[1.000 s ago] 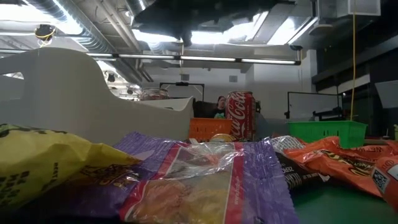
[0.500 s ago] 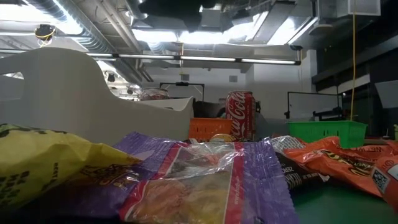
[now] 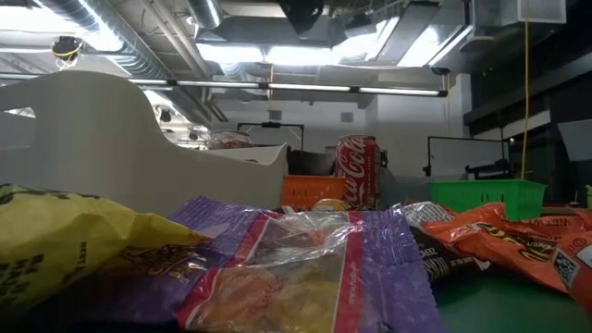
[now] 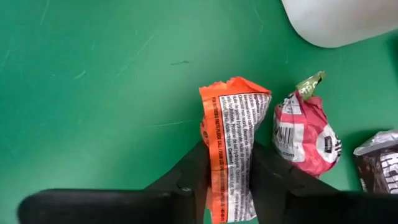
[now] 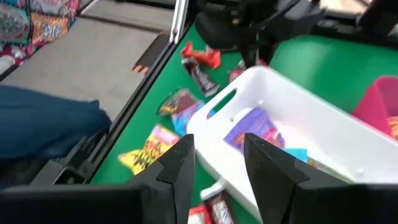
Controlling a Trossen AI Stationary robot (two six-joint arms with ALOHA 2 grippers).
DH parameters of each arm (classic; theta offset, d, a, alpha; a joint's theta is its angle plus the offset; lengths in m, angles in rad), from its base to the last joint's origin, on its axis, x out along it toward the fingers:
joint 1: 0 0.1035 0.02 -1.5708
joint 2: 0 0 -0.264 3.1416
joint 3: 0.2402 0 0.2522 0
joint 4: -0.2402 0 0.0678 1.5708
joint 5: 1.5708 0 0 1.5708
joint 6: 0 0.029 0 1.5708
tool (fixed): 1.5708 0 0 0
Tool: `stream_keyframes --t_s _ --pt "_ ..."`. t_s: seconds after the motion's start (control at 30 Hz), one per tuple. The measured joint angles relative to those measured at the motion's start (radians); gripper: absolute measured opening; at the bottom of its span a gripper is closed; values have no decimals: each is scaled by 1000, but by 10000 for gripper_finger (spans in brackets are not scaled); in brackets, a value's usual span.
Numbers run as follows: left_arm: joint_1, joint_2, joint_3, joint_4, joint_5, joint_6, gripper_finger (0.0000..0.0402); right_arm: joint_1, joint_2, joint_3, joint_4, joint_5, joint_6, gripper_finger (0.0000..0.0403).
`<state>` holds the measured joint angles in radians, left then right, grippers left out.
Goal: Sort candy
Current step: Put the orange candy into the black bin
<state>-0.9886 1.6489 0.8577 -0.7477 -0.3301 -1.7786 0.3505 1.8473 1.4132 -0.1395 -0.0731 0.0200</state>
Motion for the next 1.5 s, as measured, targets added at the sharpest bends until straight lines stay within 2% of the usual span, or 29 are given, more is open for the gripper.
stream_keyframes --t_s 0.17,0.57,0.63,0.73,0.9,1.0,1.37,1.5 --pt "2 -5 0 -1 3 0 55 -1 0 0 -29 0 0 138" --pt "4 -122 0 -2 -1 8 52 -4 1 0 -30 1 0 138" --pt "8 -148 0 1 -17 8 52 -4 1 0 -29 1 0 138" --pt "14 -193 0 28 -103 13 52 -4 1 0 -20 1 -4 138" --pt "42 -258 0 159 -254 143 52 -4 1 -1 26 1 -65 138" --pt "73 -271 1 242 -306 243 52 -4 1 -1 61 1 -102 138" --pt "179 -270 1 420 -294 475 52 -4 2 -1 92 1 -107 140" --pt "207 -270 1 459 -279 530 52 -4 2 -1 94 37 -156 169"
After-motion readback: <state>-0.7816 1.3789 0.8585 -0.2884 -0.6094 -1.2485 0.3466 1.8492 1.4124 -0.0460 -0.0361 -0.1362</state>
